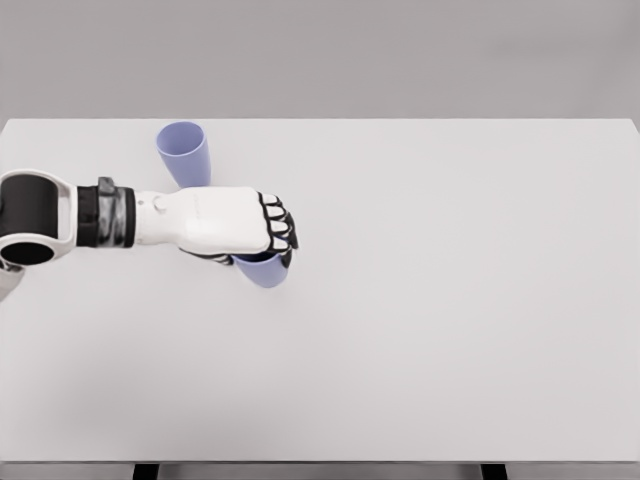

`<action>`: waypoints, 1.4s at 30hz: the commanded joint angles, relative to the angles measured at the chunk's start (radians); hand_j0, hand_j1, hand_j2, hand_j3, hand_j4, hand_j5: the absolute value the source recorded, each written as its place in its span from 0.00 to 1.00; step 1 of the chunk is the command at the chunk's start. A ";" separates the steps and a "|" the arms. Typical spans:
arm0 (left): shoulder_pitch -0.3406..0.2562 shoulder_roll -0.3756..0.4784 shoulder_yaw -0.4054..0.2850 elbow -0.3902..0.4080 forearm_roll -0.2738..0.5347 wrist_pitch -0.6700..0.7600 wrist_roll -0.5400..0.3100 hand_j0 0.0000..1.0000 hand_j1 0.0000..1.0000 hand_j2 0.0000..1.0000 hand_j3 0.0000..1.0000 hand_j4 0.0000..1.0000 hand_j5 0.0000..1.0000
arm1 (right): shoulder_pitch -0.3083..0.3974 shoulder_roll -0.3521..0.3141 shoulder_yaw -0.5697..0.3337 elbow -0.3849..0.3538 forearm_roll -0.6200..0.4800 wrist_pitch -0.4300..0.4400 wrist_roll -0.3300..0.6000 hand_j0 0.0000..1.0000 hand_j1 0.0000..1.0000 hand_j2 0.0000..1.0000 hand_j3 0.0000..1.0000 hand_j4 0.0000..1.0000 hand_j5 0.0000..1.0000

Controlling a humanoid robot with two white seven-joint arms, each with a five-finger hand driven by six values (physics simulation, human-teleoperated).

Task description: Place the right cup on the left cup with left arm

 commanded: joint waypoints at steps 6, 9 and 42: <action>0.000 0.024 0.099 0.017 0.003 0.003 0.001 0.59 0.59 0.59 0.59 0.59 0.59 | 0.000 0.000 0.000 0.000 -0.001 0.000 0.000 1.00 1.00 1.00 1.00 1.00 1.00; -0.003 0.041 0.137 0.048 0.003 0.003 0.001 0.59 0.59 0.59 0.59 0.59 0.59 | 0.000 0.000 0.000 0.000 -0.001 0.000 0.000 1.00 1.00 1.00 1.00 1.00 1.00; -0.166 0.021 0.217 0.353 -0.040 0.003 0.001 0.59 0.59 0.59 0.59 0.59 0.59 | 0.000 0.000 0.000 0.000 -0.001 0.000 0.000 1.00 1.00 1.00 1.00 1.00 1.00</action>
